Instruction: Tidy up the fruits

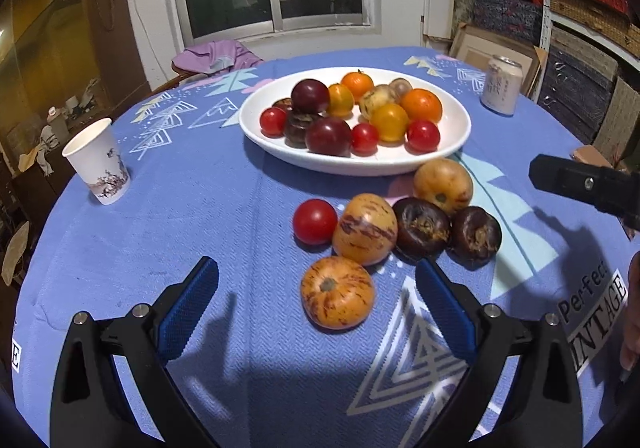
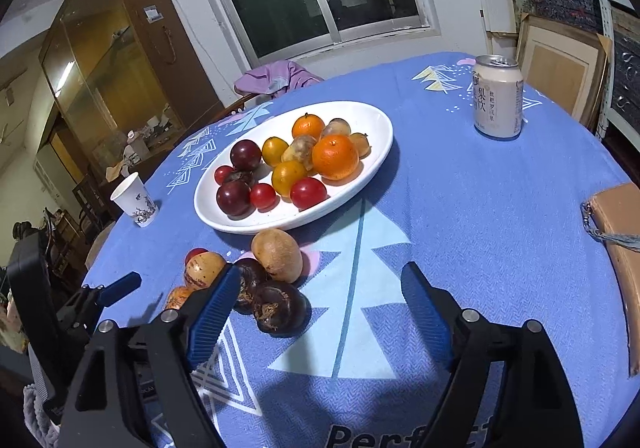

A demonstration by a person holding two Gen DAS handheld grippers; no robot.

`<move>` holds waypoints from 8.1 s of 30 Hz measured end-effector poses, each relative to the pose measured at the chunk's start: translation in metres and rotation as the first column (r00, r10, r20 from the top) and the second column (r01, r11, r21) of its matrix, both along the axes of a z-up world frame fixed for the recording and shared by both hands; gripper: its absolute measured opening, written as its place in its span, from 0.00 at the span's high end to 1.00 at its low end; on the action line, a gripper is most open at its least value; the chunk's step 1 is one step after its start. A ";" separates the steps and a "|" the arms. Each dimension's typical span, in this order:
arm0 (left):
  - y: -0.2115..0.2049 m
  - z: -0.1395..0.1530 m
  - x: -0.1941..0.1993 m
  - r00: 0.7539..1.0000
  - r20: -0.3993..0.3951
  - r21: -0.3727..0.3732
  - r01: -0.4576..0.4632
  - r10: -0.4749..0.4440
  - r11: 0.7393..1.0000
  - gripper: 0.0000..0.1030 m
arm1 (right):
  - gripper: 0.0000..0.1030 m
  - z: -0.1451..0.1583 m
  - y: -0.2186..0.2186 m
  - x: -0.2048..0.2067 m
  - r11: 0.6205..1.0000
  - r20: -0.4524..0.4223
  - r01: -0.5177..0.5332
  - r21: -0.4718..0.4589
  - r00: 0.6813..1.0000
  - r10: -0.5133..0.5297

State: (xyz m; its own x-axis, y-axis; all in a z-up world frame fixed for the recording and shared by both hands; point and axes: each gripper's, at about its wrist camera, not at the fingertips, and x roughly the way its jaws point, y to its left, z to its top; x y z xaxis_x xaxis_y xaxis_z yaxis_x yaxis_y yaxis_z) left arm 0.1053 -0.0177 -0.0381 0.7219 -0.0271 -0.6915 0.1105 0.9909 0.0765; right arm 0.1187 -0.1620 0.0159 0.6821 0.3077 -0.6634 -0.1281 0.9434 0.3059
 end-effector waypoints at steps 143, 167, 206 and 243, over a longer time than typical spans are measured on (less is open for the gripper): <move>0.015 0.051 0.126 0.990 0.120 -0.003 -0.075 0.075 0.997 0.20 | 0.42 0.048 0.018 0.134 0.998 0.089 -0.042 -0.047 0.995 0.046; -0.016 0.006 0.007 0.992 0.046 0.000 0.121 -0.121 0.993 0.37 | 0.35 0.012 0.000 0.035 0.997 0.017 -0.072 -0.004 0.997 0.072; -0.017 -0.003 0.018 0.988 -0.020 -0.054 0.155 -0.156 0.986 0.65 | 0.64 -0.028 0.056 0.051 0.974 -0.070 -0.208 -0.087 0.977 0.202; -0.045 0.009 -0.066 0.900 -0.004 -0.075 0.434 -0.436 0.898 0.45 | 0.65 0.023 -0.007 0.030 0.991 0.052 -0.099 0.090 0.994 0.095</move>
